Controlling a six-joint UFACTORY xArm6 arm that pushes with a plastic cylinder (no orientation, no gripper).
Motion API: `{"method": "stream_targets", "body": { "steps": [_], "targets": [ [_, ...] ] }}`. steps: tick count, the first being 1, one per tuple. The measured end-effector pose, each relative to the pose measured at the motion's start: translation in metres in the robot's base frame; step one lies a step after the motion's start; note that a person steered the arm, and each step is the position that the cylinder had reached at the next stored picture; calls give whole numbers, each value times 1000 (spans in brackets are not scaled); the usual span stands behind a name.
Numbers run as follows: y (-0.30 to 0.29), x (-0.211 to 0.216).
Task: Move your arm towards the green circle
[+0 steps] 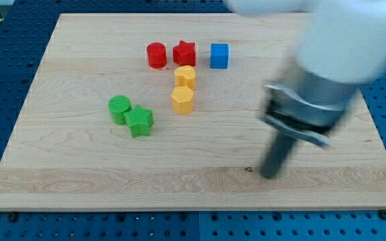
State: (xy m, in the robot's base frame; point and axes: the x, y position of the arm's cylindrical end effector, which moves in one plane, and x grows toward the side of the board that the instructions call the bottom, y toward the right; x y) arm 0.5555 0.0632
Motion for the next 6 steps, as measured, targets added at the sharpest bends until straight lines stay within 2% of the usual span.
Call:
{"method": "stream_targets", "body": {
  "steps": [1,3,4,5,6],
  "targets": [
    [-93,-25],
    [-232,-29],
    [-269,-72],
    [-247,-77],
    [-211,-56]
  ]
}}
